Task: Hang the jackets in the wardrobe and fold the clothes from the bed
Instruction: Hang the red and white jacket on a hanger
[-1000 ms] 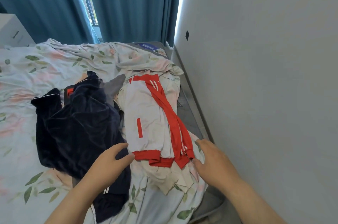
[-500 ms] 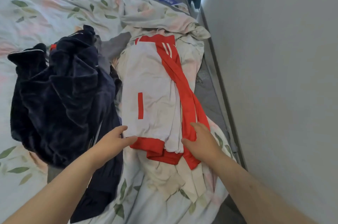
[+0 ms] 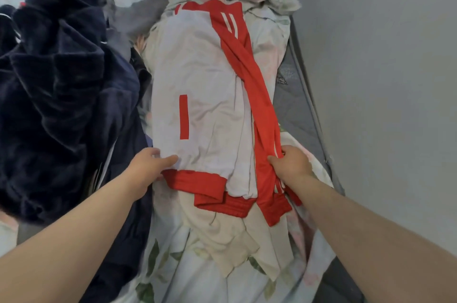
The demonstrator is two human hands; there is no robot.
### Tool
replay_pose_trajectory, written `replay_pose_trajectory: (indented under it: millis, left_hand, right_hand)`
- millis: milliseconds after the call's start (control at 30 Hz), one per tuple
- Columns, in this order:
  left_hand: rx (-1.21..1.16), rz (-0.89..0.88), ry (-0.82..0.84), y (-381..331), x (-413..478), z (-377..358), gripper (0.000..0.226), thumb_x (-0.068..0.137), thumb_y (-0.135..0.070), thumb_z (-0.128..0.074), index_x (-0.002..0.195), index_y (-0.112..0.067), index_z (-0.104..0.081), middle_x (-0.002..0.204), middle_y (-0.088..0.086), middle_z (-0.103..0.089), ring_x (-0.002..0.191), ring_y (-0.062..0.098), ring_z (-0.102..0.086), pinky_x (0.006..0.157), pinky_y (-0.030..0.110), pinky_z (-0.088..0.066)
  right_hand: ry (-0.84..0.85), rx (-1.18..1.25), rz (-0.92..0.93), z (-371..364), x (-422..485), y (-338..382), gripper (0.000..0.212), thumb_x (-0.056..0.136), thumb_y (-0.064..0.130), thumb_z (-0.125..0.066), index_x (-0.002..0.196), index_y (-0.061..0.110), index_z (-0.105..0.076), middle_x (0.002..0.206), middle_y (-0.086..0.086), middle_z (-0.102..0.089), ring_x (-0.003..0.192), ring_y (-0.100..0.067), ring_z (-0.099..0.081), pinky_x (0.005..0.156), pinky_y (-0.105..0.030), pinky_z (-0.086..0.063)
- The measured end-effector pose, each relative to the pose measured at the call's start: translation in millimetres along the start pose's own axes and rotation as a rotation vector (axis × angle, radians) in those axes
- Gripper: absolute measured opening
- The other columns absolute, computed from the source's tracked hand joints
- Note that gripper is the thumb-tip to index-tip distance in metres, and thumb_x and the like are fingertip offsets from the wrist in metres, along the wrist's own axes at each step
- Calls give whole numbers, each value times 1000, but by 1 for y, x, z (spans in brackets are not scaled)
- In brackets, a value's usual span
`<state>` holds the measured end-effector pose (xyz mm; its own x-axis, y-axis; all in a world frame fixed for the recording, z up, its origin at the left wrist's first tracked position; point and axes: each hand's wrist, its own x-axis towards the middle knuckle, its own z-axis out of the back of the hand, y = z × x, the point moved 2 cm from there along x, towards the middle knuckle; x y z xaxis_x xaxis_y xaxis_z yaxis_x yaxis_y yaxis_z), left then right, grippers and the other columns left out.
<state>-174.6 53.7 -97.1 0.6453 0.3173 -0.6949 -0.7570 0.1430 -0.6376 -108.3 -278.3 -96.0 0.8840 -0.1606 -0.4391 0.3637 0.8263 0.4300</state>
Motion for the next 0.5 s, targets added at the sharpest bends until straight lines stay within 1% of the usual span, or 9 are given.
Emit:
replay_pose_trajectory:
  millis: [67,133,167,233,267,300,367,433,500]
  left_hand:
    - [-71,41,41,4,1,1,82,81,-34,-78,147,-10,-35,139,-2,-48,110,21,-60,89,36,-54]
    - [-146,63,70,8,4,2,58,84,-27,-75,134,-7,-53,122,-1,-65,95,17,-66,70,27,-54]
    - [-192,75,70,9,5,2,44,86,-21,-73,125,-6,-60,111,3,-72,90,18,-68,67,28,-54]
    - [-272,111,58,6,3,1,30,86,-13,-70,115,-8,-65,104,9,-74,92,25,-69,77,36,-56]
    - [-295,124,63,3,1,-1,29,85,-12,-70,113,-8,-66,104,10,-74,93,26,-69,79,38,-56]
    - [-313,126,84,0,-2,-4,29,85,-11,-69,113,-8,-66,104,11,-74,92,25,-69,78,37,-57]
    - [-323,120,136,-6,-11,-13,31,85,-6,-67,116,-6,-64,107,12,-72,94,26,-69,79,39,-58]
    - [-342,121,169,-9,-17,-21,34,86,1,-63,119,-5,-62,113,15,-70,107,33,-65,96,49,-52]
    - [-405,137,191,-6,-19,-27,35,88,2,-59,122,-4,-60,116,16,-69,113,35,-63,102,53,-47]
  right_hand:
    - [-86,222,82,9,-10,12,11,83,23,-70,89,14,-74,85,-5,-74,85,-27,-68,76,-34,-53]
    - [-141,504,57,21,-22,27,4,83,16,-71,84,16,-74,80,-4,-74,78,-23,-70,75,-35,-55]
    - [-86,736,-5,26,-27,34,6,84,13,-69,85,15,-75,83,-7,-75,77,-23,-70,76,-38,-57]
    - [262,1262,-150,30,-37,51,13,88,11,-62,90,8,-74,87,-15,-74,75,-25,-72,71,-39,-59]
    - [397,1323,-213,30,-44,58,19,91,13,-57,90,7,-75,84,-14,-75,72,-23,-73,66,-35,-60]
    - [474,1227,-224,26,-49,63,24,95,14,-52,90,8,-74,76,-10,-74,68,-20,-72,60,-29,-58]
    - [348,790,-177,10,-55,69,19,97,12,-50,101,12,-68,78,-12,-72,74,-23,-70,63,-27,-53]
    - [219,603,-125,-9,-54,73,5,89,21,-66,93,19,-69,93,-15,-73,89,-29,-70,74,-31,-54]
    - [163,516,-111,-28,-51,74,22,76,32,-79,85,21,-62,96,-8,-73,93,-26,-69,85,-38,-56]
